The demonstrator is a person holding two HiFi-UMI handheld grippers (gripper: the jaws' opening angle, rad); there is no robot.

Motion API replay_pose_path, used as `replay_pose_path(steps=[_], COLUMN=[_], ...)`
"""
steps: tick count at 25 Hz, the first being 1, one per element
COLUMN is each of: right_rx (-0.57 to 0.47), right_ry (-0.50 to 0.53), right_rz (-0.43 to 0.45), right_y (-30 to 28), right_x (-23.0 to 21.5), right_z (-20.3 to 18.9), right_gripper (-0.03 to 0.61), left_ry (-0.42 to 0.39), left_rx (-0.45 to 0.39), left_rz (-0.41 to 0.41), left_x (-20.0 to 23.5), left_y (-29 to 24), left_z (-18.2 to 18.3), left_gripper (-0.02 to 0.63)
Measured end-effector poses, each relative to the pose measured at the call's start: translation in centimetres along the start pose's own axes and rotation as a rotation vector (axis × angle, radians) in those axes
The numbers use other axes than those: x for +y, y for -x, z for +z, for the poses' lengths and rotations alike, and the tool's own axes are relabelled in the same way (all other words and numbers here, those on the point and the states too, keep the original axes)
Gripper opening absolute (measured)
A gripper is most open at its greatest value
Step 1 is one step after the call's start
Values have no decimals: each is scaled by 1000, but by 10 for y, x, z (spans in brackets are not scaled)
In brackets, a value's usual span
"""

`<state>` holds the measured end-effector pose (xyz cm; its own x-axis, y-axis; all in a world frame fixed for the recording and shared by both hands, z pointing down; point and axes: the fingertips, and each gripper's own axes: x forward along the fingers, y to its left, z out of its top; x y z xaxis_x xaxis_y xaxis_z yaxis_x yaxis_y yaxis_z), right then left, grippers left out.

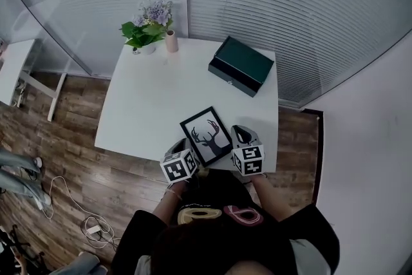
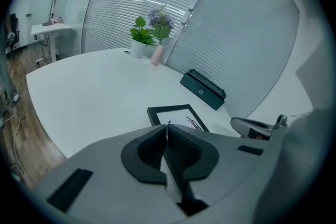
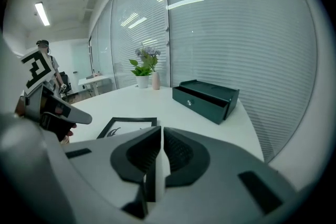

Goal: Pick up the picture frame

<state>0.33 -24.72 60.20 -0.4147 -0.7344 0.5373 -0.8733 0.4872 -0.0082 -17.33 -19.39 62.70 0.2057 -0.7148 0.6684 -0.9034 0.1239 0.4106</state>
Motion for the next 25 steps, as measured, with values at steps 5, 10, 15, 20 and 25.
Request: replay_pose_path(steps=[5, 10, 15, 20, 25], right_rx=[47, 80, 134, 189, 222], right_ry=[-16, -35, 4, 58, 89], right_rz=[62, 125, 173, 214, 238], right_y=[-10, -21, -36, -50, -59], right_x=[-8, -11, -3, 7, 15], right_z=[0, -1, -13, -23, -29], right_gripper=[96, 170, 184, 184, 184], left_ry=[66, 114, 142, 181, 139], left_rx=[0, 22, 50, 109, 154], left_rz=[31, 39, 75, 121, 154], left_x=[-4, -12, -8, -4, -3], left_y=[-3, -9, -18, -28, -34], left_z=[1, -6, -13, -25, -34], left_gripper=[26, 135, 189, 195, 204])
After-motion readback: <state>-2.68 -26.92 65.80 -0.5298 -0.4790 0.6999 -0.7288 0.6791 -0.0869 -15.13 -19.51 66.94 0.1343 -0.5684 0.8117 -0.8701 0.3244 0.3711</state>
